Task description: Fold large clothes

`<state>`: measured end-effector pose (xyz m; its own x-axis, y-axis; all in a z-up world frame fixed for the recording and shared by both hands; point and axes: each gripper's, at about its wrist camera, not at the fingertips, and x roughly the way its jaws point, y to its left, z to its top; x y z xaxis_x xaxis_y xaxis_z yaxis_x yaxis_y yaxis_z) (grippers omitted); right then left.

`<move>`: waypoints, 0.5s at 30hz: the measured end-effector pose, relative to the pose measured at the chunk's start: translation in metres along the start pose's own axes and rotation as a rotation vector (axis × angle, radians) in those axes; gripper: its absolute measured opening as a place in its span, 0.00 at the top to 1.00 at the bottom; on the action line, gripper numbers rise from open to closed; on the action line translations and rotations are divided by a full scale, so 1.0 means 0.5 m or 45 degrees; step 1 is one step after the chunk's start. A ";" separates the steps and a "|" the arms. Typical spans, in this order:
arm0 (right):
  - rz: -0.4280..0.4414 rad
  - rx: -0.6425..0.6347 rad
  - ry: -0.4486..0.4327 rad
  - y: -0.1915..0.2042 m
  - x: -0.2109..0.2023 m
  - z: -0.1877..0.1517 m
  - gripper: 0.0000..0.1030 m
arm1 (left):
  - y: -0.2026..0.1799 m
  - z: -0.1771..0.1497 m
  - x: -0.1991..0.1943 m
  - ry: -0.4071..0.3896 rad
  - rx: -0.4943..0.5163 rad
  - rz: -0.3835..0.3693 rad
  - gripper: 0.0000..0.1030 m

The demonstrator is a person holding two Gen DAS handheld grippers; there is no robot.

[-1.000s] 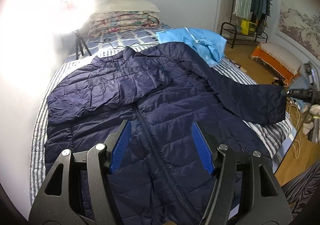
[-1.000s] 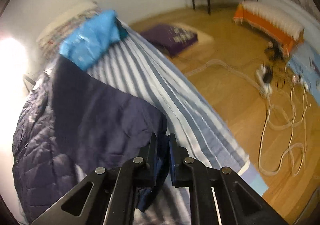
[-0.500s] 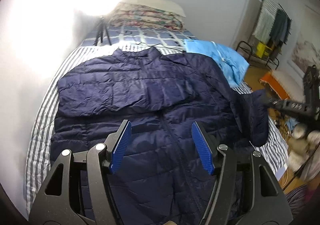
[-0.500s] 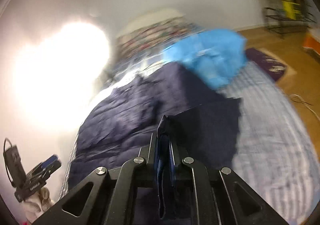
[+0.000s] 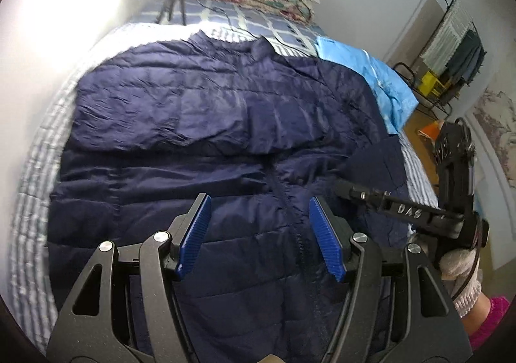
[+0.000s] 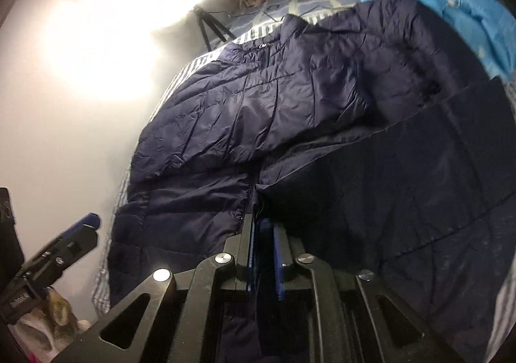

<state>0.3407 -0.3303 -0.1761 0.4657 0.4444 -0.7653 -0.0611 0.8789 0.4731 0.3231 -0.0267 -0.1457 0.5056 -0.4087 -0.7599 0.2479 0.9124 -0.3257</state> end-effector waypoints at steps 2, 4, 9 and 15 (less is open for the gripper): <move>0.017 0.018 -0.033 -0.012 -0.025 0.006 0.67 | -0.014 0.002 0.028 0.050 -0.001 -0.054 0.37; 0.024 0.027 -0.065 -0.019 -0.048 0.019 0.66 | -0.031 0.002 0.054 0.091 0.001 -0.096 0.37; -0.050 0.010 -0.222 -0.050 -0.152 0.044 0.63 | -0.073 0.006 0.146 0.232 -0.014 -0.173 0.34; -0.176 0.006 -0.378 -0.101 -0.258 0.061 0.62 | -0.113 0.021 0.230 0.295 -0.035 -0.214 0.47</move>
<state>0.3107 -0.4372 -0.0879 0.7064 0.2505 -0.6620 0.0242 0.9262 0.3763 0.3760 -0.1256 -0.2089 0.2566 -0.5407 -0.8012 0.2880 0.8340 -0.4706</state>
